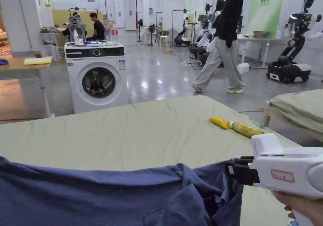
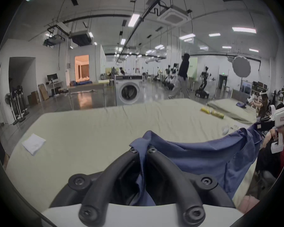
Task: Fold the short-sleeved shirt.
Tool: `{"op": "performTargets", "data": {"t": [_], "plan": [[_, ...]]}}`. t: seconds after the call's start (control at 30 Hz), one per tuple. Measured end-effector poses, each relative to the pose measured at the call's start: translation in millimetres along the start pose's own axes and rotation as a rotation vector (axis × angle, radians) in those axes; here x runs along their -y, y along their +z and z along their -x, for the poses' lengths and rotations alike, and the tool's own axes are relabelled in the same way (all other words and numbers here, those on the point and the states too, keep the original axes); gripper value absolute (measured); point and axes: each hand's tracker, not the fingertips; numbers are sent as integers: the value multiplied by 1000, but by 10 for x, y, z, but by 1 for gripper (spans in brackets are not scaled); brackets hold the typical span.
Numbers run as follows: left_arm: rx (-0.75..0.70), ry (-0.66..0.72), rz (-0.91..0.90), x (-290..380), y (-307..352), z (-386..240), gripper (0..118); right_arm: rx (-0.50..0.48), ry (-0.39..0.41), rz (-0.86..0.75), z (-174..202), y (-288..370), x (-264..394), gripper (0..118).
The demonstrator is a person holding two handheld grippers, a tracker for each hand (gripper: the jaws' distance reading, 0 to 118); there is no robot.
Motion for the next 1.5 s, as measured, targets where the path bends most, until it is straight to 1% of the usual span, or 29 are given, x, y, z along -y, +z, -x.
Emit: {"op": "performTargets", "data": {"t": [0.07,0.13,0.27,0.37,0.43,0.5,0.63,0.87,1.03,1.2,1.3,1.4,1.5], "plan": [[-33,28,-47,-226,238,81,0,-3,-15,-53,64,132,-242,6],[-58,45,-98,-431,462,160,0,2,0,-116,124,275,-454,6],[-80,-8,-154,-790,843,151,0,-24,10,-200,296,526,-976,6],[-90,-5,-185,-1050,1060,141,0,-22,45,-255,462,691,-1398,6],[-103,7,-215,-1216,1168,134,0,-11,66,-285,520,774,-1651,6],[-110,6,-235,-1394,1231,166,0,-2,66,-303,548,791,-1911,6],[-133,-21,-254,-1724,1156,213,0,24,84,-336,627,715,-2371,6],[-179,51,-284,-2211,613,445,0,95,108,-385,745,228,-3183,6],[-222,93,-329,-2576,118,673,0,123,90,-440,820,-181,-3757,6],[-262,90,-360,-2800,-375,804,0,159,124,-515,895,-537,-4156,6],[-287,79,-377,-2812,-670,868,0,193,169,-551,903,-759,-4214,6],[-301,84,-384,-2636,-961,892,0,229,246,-550,915,-1070,-4070,6],[-296,110,-321,-2282,-1256,911,0,223,231,-502,821,-1461,-3683,6]]}}
